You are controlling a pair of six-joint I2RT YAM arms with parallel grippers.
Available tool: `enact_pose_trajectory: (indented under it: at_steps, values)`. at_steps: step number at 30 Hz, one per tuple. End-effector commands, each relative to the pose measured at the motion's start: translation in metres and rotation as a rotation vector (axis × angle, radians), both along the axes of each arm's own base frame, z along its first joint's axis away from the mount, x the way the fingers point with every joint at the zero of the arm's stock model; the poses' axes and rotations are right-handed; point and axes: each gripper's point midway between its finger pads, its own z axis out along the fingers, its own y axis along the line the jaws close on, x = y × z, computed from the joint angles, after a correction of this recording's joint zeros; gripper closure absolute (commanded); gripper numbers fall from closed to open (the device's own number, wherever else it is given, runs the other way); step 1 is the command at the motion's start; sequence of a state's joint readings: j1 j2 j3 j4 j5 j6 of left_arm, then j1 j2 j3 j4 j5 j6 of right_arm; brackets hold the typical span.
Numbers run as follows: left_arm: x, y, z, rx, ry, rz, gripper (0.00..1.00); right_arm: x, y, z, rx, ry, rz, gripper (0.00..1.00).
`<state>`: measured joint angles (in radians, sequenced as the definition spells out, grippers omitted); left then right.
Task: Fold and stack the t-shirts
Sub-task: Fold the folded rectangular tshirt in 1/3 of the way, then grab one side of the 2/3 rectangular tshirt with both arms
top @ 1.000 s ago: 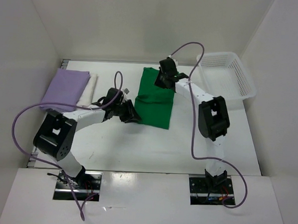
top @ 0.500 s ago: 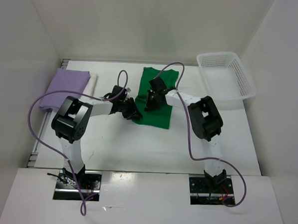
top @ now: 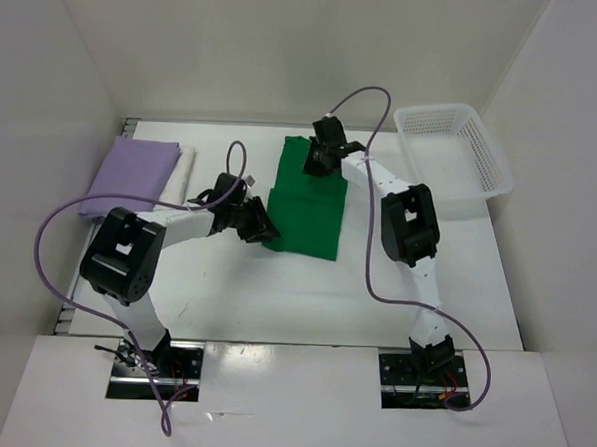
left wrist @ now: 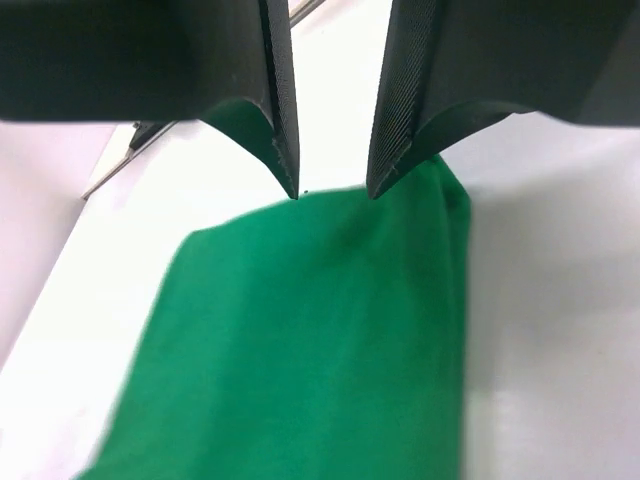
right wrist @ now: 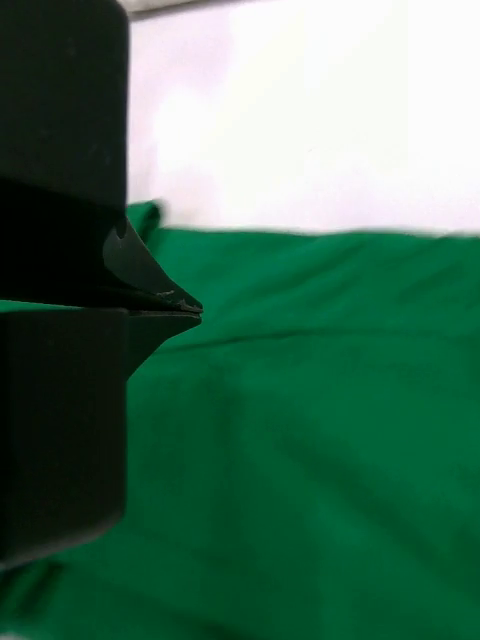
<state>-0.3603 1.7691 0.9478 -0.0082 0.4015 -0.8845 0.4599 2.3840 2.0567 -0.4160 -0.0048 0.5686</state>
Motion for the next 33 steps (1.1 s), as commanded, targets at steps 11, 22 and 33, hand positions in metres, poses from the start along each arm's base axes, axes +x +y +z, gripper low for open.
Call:
enact_pose_trajectory:
  at_steps: [11,22,33]
  values:
    - [-0.006,0.045,-0.009,0.051,-0.006,0.023,0.58,-0.22,-0.071,0.006,0.206,0.236,-0.042,0.96]
    - [0.002,0.039,-0.03,0.026,0.037,-0.005,0.55,-0.251,-0.097,-0.049,0.174,0.36,-0.105,0.56]
    - [0.003,0.037,-0.036,0.018,0.047,-0.022,0.8,-0.244,-0.099,-0.068,0.145,0.373,-0.127,0.84]
